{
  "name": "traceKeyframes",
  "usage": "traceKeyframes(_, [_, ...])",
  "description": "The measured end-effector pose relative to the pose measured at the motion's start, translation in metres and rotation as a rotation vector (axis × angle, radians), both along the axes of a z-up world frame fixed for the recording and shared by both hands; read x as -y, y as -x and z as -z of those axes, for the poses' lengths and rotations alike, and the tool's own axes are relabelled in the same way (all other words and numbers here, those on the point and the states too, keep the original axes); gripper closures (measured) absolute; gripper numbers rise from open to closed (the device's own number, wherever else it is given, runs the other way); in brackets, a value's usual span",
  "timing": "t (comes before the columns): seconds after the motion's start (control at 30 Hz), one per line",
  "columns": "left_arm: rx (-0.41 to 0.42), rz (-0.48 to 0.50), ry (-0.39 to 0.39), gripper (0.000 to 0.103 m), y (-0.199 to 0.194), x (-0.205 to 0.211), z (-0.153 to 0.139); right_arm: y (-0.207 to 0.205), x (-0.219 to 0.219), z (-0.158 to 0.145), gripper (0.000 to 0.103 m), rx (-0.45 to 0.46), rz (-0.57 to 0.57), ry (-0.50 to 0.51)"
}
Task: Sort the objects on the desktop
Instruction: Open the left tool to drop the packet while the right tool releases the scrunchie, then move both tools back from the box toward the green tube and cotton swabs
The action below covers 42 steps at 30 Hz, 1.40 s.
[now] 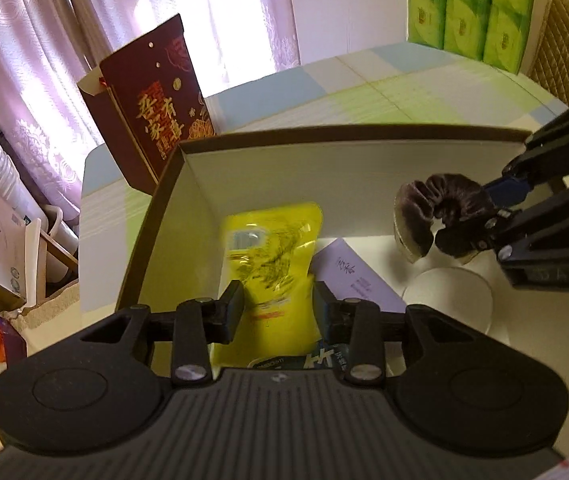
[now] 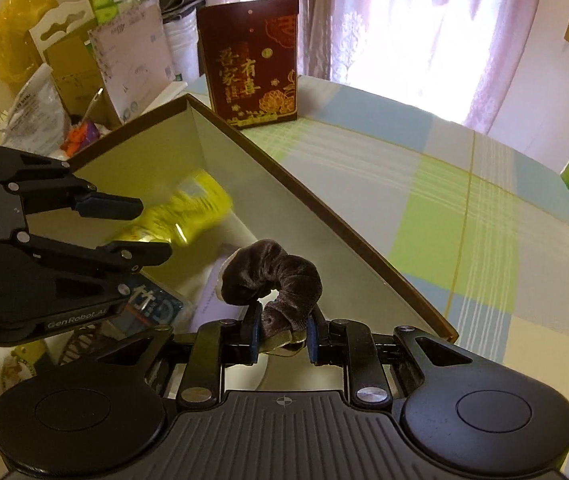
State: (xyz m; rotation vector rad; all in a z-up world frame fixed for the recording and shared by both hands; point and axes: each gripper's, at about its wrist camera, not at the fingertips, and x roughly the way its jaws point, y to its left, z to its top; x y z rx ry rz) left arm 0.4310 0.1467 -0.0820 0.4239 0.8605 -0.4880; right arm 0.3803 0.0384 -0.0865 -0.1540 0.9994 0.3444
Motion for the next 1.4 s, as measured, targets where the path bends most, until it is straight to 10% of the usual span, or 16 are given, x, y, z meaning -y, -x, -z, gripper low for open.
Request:
traceKeyframes(0.13, [0.003,0.011,-0.001,0.070,0.002,0.000,0.001,-0.002,-0.001,0.003,0.083,0.002,-0.004,0.014])
traceKeyframes(0.3, [0.003,0.014,-0.003,0.067,0.006,0.001,-0.001,0.001,-0.003,0.001,0.055,0.033,-0.022,0.014])
traceKeyframes(0.8, [0.024,0.010,-0.013,0.028,0.028,-0.002,-0.019,0.022,0.003,-0.013,0.008,0.107,-0.067,0.034])
traceKeyframes(1.4, [0.040,-0.035,-0.017,0.005,0.082,-0.012,-0.057,0.079,0.013,-0.051,0.002,0.156,-0.091,-0.069])
